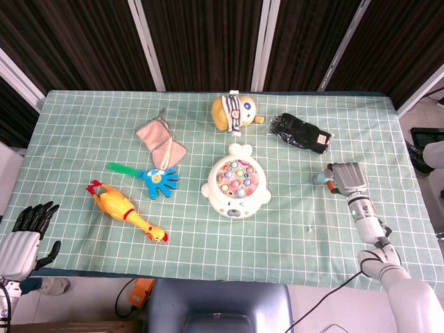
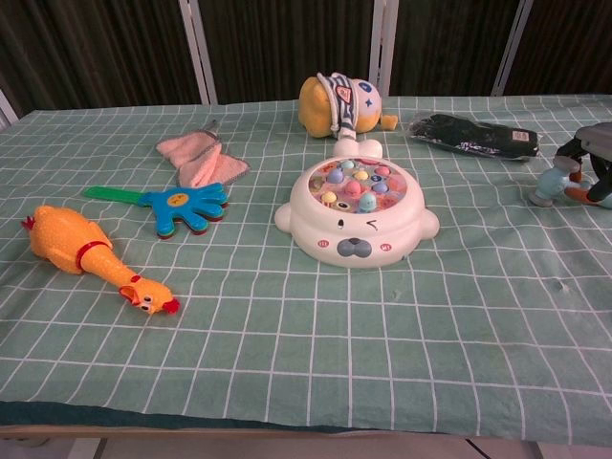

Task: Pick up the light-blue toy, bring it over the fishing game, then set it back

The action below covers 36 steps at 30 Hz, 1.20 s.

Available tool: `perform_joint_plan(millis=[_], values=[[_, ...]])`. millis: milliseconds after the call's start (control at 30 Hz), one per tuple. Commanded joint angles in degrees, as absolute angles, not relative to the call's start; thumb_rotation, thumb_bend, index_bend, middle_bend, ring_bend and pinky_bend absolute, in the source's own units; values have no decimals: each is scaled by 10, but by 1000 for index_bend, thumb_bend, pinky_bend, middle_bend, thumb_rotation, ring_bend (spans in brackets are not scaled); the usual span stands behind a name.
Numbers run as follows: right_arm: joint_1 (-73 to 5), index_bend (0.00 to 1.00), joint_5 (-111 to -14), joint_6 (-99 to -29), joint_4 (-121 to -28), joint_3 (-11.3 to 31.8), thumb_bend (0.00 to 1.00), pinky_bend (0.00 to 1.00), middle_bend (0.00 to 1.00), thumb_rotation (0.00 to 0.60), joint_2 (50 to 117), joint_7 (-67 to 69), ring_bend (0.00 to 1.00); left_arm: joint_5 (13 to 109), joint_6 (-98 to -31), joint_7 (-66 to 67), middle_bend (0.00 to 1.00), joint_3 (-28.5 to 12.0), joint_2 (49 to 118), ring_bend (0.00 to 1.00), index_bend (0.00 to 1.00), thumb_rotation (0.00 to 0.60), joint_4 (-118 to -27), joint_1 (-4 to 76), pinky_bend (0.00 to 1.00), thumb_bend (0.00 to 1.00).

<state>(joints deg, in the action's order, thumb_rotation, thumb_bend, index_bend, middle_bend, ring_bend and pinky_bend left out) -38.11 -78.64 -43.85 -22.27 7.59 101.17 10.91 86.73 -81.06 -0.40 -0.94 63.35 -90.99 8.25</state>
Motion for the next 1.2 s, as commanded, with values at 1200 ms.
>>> perform_joint_plan(millis=[1200], values=[[-379,1000,-772,-478,-279,104,528,878,694,600,969,136,748,870,-810,-10,30,-7,630,0,51,600,-910,82,23,413]])
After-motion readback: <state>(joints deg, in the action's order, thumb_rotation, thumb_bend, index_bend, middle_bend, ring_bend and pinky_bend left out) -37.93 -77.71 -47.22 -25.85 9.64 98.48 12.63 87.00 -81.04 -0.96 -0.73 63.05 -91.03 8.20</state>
